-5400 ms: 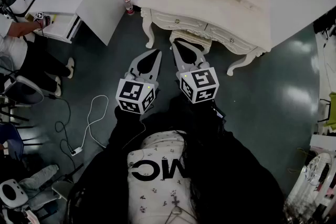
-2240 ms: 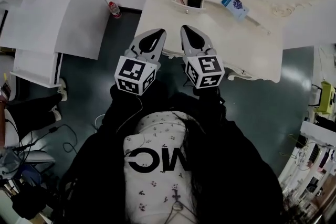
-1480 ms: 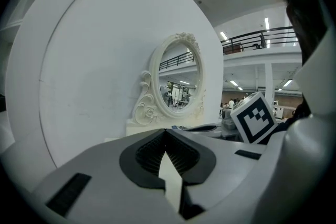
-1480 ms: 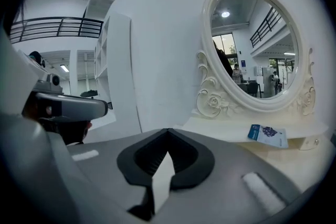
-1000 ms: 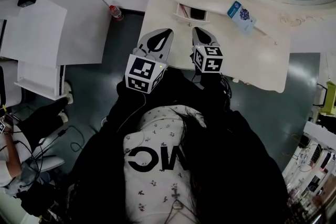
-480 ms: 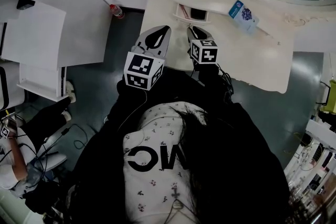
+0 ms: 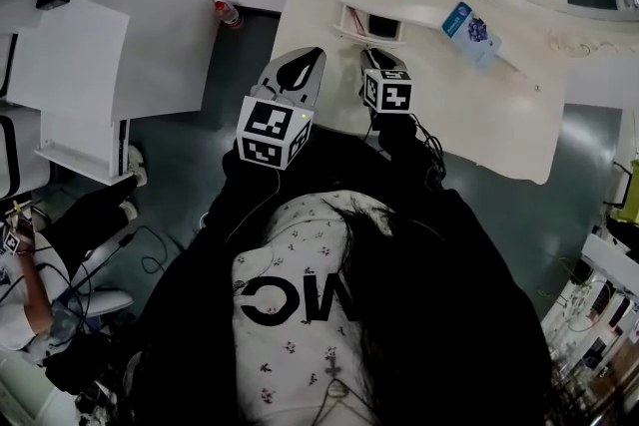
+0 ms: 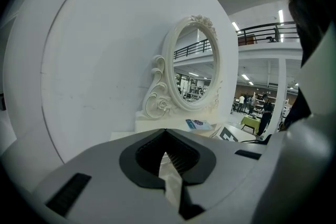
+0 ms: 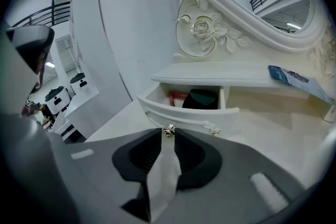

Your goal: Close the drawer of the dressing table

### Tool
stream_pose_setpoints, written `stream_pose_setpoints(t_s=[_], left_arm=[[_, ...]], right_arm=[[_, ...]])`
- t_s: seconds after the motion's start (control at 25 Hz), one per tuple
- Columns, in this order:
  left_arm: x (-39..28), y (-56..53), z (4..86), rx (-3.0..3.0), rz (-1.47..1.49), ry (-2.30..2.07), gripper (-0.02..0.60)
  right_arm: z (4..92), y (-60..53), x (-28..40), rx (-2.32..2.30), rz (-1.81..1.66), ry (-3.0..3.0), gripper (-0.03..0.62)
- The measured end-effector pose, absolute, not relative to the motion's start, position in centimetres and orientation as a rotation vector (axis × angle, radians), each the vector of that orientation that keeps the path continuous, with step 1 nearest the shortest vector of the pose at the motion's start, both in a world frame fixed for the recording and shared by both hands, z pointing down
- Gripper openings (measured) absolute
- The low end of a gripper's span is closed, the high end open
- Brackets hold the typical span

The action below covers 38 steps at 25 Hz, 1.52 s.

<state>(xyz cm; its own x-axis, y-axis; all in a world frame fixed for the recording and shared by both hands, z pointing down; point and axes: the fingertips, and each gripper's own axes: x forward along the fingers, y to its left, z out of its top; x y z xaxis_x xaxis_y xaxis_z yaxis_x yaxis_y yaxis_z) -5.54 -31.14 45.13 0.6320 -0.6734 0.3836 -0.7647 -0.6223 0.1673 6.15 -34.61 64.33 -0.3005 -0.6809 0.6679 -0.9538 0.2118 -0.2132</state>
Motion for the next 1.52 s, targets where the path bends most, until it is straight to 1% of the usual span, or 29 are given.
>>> stream_pose_setpoints(t_s=[0.44, 1.52], left_arm=[[-5.8, -31.2, 45.7, 2.509, 0.44, -1.183, 0.0], [-5.4, -31.5, 46.8, 2.452, 0.456, -1.215, 0.0]], right_arm=[[64.7, -35.3, 6.1, 1.553, 0.884, -2.062, 0.084], [64.8, -39.7, 6.7, 1.508, 0.806, -2.124, 0.083]])
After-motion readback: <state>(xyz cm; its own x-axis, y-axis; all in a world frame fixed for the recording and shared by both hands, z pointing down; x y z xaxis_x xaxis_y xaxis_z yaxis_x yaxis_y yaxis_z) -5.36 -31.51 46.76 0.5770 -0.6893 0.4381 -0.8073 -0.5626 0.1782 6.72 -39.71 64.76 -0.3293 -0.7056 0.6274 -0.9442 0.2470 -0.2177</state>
